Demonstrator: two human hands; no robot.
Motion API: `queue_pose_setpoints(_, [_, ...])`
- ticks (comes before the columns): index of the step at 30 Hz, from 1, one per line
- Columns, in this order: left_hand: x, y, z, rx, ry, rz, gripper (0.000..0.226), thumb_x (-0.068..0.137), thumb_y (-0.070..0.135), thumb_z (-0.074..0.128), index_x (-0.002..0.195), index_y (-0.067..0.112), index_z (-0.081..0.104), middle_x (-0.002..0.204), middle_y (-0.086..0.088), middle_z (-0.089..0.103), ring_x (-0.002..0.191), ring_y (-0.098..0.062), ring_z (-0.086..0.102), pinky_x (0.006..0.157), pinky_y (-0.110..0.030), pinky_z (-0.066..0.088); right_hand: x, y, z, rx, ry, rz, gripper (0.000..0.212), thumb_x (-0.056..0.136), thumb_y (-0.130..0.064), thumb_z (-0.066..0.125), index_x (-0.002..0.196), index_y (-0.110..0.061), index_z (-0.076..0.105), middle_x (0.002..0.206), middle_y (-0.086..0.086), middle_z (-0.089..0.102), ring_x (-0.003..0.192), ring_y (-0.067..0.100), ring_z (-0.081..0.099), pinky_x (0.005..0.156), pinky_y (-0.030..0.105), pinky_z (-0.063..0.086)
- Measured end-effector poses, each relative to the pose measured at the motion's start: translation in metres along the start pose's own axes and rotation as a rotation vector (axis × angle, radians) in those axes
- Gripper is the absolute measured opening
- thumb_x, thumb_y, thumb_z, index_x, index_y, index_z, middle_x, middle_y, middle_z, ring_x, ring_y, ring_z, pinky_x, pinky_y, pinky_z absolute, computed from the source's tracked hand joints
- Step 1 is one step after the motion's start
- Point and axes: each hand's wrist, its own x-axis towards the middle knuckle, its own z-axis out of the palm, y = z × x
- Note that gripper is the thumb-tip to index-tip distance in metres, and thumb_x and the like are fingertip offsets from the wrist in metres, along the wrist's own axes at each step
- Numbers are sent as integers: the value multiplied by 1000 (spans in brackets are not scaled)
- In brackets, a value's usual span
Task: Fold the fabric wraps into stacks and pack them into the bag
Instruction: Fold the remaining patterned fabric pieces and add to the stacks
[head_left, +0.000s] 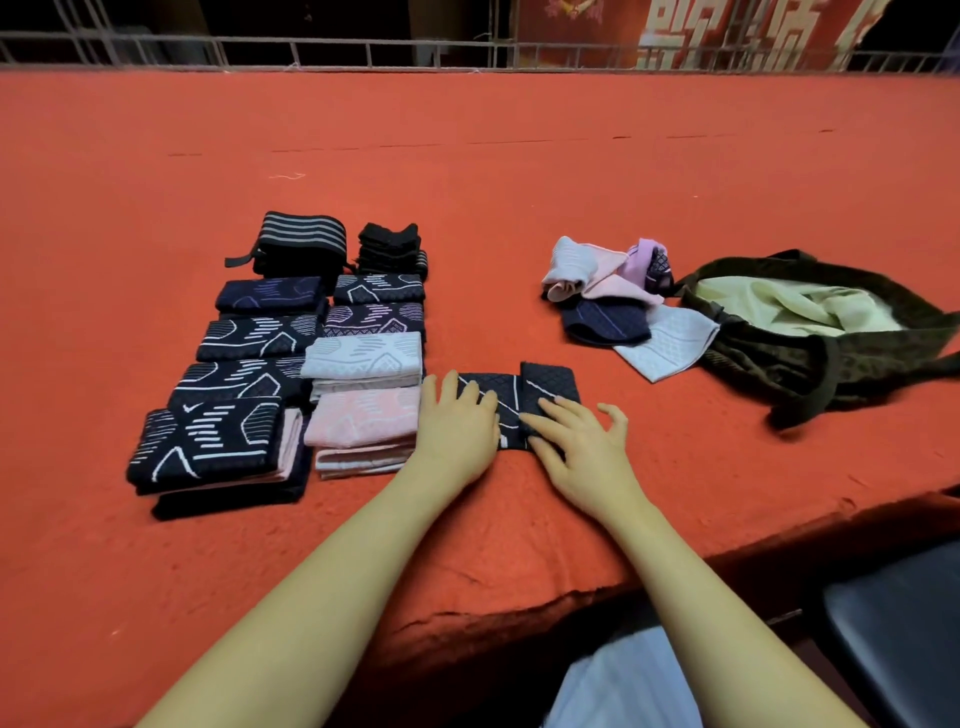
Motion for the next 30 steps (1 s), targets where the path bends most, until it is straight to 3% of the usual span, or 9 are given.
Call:
queue_pose_setpoints(3, [10,-1,-5,82,-62,28,35,96,21,32,126,13,47,132,-7,50,127,-30,36,108,-43,17,-1,2,-1,31,-39,-28,51,86,-49,28,116,-33,67,128,-3,61,124,17,51,99,35,11])
queue_pose_setpoints(6, [21,-1,-6,91,-64,19,37,95,18,36,130,12,42,134,-7,48,125,-29,38,108,-43,19,0,1,-4,88,-74,7,62,84,-60,19,121,-37,63,135,-14,54,131,4,40,101,32,7])
queue_pose_setpoints(9, [33,-7,-3,75,-112,-19,48,97,20,34,144,11,28,141,-7,43,130,-30,35,110,-44,17,7,3,-8,191,-35,77,33,96,-43,38,108,-33,67,118,-18,62,116,3,49,87,29,13])
queue_pose_setpoints(11, [40,-12,-3,71,-143,-35,51,98,23,33,147,11,22,143,-8,43,132,-31,32,111,-45,14,11,4,-3,147,-5,71,30,94,-35,41,109,-28,66,112,-15,62,108,12,52,81,28,11])
queue_pose_setpoints(14, [47,-14,-3,68,-124,-45,47,98,25,34,143,10,28,138,-10,46,129,-34,33,110,-46,15,15,5,3,6,-64,90,58,86,-48,28,134,-24,51,137,-4,48,125,25,40,94,33,12])
queue_pose_setpoints(17, [52,-14,-7,71,-73,-53,37,98,29,38,129,9,43,131,-10,48,123,-34,36,107,-43,20,17,6,2,-102,-226,124,82,79,-61,2,151,-26,19,160,-3,10,146,16,4,111,38,-8])
queue_pose_setpoints(21, [50,-18,-12,80,43,-2,33,96,34,44,118,10,51,124,-8,49,118,-33,38,104,-42,22,20,3,0,-116,-327,113,55,99,-52,21,151,-36,13,160,-6,3,146,11,-6,113,44,-15])
queue_pose_setpoints(27, [35,-19,-12,49,118,37,30,89,22,48,117,14,46,111,-7,63,122,-32,40,101,-42,8,23,5,0,-104,-353,128,54,99,-53,21,151,-38,13,160,-8,2,146,11,-8,112,44,-17])
queue_pose_setpoints(30, [23,-20,-8,45,209,88,49,77,9,54,125,11,48,94,-7,69,107,-34,51,96,-41,12,22,6,1,-104,-359,133,53,100,-51,18,151,-38,13,160,-8,2,146,13,-8,112,45,-16])
